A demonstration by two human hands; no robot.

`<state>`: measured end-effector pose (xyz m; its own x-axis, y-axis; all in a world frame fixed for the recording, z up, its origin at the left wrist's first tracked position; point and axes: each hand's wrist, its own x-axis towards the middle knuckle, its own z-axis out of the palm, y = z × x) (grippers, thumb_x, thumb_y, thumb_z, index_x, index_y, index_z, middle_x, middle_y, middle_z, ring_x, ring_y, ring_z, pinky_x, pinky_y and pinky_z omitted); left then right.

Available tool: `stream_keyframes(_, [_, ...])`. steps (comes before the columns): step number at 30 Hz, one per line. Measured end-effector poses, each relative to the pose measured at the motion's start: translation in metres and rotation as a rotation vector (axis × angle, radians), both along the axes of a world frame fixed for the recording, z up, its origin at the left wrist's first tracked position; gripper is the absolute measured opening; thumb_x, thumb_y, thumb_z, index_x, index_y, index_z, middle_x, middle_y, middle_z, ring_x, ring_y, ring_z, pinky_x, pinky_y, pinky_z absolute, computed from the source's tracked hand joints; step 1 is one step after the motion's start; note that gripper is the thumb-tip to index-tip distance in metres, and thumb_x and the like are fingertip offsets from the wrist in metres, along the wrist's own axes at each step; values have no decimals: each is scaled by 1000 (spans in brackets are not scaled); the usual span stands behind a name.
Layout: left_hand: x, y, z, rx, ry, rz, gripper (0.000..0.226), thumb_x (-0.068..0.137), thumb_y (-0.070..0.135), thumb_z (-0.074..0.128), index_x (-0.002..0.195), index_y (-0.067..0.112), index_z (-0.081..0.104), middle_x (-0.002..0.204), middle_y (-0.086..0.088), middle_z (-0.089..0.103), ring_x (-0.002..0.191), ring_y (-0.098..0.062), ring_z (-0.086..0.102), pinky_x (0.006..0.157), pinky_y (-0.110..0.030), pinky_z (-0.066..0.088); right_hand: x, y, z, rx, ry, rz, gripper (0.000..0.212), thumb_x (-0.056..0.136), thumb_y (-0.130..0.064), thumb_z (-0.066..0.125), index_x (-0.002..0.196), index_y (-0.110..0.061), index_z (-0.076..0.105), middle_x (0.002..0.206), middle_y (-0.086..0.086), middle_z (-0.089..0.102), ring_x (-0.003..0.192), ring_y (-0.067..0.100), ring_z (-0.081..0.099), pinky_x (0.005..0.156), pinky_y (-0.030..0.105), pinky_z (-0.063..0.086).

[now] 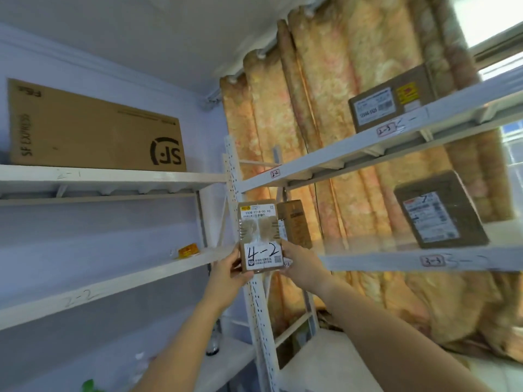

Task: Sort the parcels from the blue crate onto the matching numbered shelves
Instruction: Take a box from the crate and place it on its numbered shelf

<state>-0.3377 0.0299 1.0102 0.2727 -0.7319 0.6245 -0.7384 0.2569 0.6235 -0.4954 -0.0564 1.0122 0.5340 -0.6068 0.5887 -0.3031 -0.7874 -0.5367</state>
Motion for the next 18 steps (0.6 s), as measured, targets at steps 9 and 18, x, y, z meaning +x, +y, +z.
stream_keyframes(9, [-37,-27,-21,84,121,-199,66,87,12,64,144,29,34,118,10,59,115,-14,54,95,-42,51,-54,-5,3,-56,192,-285,53,83,-22,69,132,-23,51,129,-2,61,121,19,53,97,28,41])
stream_keyframes(18, [-41,-52,-31,70,142,-273,69,84,1,64,142,23,35,125,0,60,117,-21,56,94,-39,52,-62,-26,-17,20,73,-321,57,77,-17,73,129,-28,53,119,-4,65,111,15,60,90,33,50])
